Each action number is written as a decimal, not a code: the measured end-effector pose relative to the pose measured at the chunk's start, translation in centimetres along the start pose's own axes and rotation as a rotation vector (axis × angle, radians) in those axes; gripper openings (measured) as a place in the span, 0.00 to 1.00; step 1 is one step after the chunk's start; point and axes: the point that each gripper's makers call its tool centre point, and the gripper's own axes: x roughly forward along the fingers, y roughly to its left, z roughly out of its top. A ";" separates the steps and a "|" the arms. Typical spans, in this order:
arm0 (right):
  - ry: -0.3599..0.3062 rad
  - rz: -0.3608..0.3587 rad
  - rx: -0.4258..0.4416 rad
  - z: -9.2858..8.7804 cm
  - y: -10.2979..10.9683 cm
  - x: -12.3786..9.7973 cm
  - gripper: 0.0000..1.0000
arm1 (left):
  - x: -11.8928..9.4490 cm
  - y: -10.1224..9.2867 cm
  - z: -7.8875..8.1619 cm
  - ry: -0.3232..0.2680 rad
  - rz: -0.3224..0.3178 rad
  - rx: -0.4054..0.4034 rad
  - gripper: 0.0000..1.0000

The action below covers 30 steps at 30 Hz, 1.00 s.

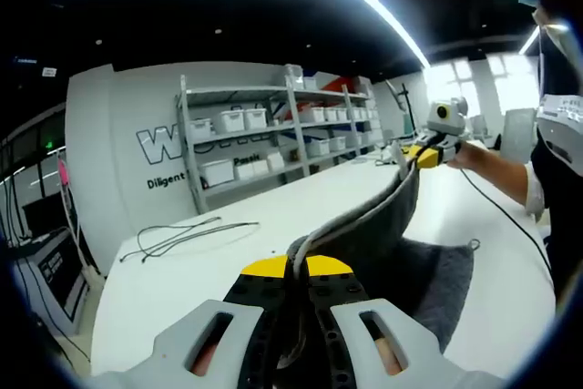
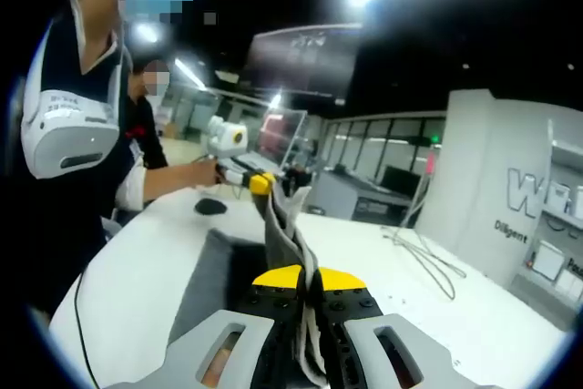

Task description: Open the folded towel by lifting each exposed corner and separating the folded layers until the towel lies flat within the target outline without major curled edges

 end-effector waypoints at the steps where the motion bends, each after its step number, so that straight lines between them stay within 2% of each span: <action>1: 0.008 0.014 0.003 0.0 0.1 0.0 0.01 | 0.0 -0.1 0.1 0.002 -0.025 0.001 0.04; 2: 0.014 0.014 -0.006 0.1 0.0 0.0 0.01 | 0.0 -0.4 -0.3 0.034 -0.055 -0.003 0.04; 4: 0.011 0.015 -0.002 0.3 -0.3 0.1 0.01 | 0.2 0.1 0.0 0.027 -0.046 0.018 0.04; 7: 0.002 0.035 0.008 0.5 -0.4 0.3 0.01 | 0.6 0.2 0.4 0.019 -0.078 0.002 0.04; 15: 0.012 0.088 0.033 0.0 -0.6 0.7 0.00 | 1.7 0.2 -0.1 0.025 -0.158 -0.038 0.04; 20: 0.016 0.127 0.035 0.0 -0.7 0.8 0.00 | 2.0 0.3 -0.1 0.032 -0.208 -0.037 0.04; 24: 0.014 0.121 0.042 0.0 -1.6 0.7 0.00 | 2.1 0.0 -0.1 0.048 -0.272 -0.018 0.04; 28: -0.002 0.112 0.048 0.0 -1.9 0.8 0.01 | 2.0 0.4 -0.1 0.052 -0.293 -0.029 0.04; 29: 0.000 0.113 0.047 0.0 -1.8 0.8 0.01 | 1.8 0.0 -0.5 0.074 -0.326 -0.015 0.04; 30: 0.000 0.116 0.045 0.0 -1.8 0.8 0.01 | 1.8 0.0 -0.6 0.079 -0.329 -0.007 0.04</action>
